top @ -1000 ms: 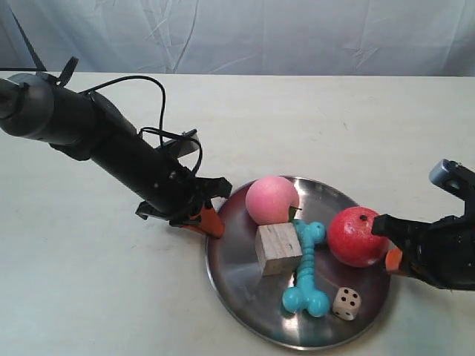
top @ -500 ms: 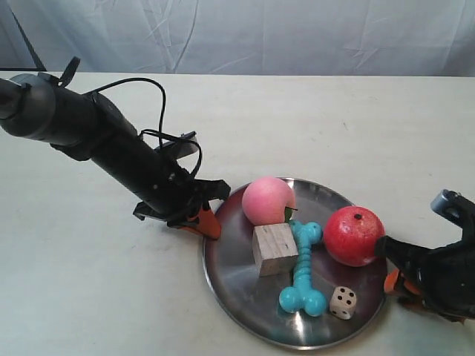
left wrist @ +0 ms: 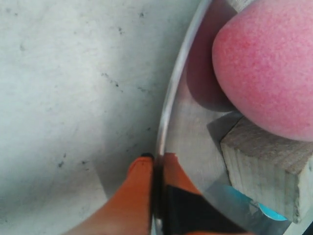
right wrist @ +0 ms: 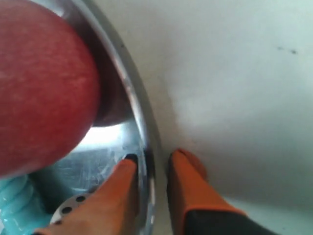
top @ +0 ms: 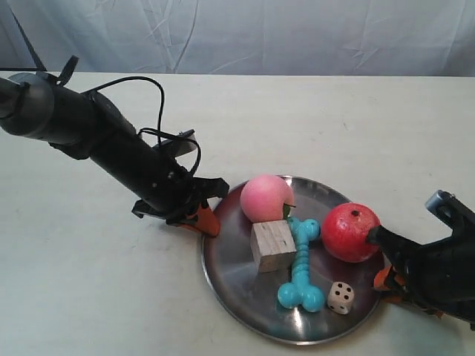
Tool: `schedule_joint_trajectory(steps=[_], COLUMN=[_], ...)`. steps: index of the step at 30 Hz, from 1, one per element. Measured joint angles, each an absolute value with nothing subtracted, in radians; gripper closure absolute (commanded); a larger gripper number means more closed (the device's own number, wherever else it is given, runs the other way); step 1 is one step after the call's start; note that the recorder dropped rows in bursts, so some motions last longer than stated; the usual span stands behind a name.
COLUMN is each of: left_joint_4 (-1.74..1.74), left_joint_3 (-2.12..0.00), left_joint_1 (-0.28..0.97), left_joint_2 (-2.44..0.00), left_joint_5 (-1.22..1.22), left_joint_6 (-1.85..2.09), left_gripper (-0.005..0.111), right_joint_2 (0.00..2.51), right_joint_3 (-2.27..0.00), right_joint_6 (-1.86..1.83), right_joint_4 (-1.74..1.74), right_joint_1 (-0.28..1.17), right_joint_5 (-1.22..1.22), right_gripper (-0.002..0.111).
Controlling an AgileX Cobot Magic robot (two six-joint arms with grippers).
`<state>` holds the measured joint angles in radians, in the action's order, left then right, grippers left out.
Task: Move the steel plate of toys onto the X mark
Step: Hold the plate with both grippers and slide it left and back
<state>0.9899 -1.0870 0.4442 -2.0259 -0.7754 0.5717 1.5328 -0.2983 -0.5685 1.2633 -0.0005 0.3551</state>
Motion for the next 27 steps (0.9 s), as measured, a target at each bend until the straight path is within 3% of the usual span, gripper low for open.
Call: schedule_joint_trajectory(steps=[3,14,27], left_joint_4=[0.990,0.990,0.992], left_joint_3=[-1.087,-1.087,-1.087], left_joint_1=[0.444,0.444,0.440], left_joint_2=[-2.026,-2.026,-2.026], left_joint_5=[-0.775,-0.775,-0.776], left_joint_6=[0.572,0.572,0.566], left_gripper=[0.107,0.107,0.107], right_joint_2=[1.543,1.543,1.560], right_joint_3=[-0.298,-0.296,-0.300], right_joint_6=[-0.599,-0.661,-1.034], right_joint_4=[1.310,1.360,1.597], right_joint_1=[-0.001,-0.001,-0.001], right_joint_5=[0.367,0.353,0.372], right_gripper=[0.106,0.109,0.109])
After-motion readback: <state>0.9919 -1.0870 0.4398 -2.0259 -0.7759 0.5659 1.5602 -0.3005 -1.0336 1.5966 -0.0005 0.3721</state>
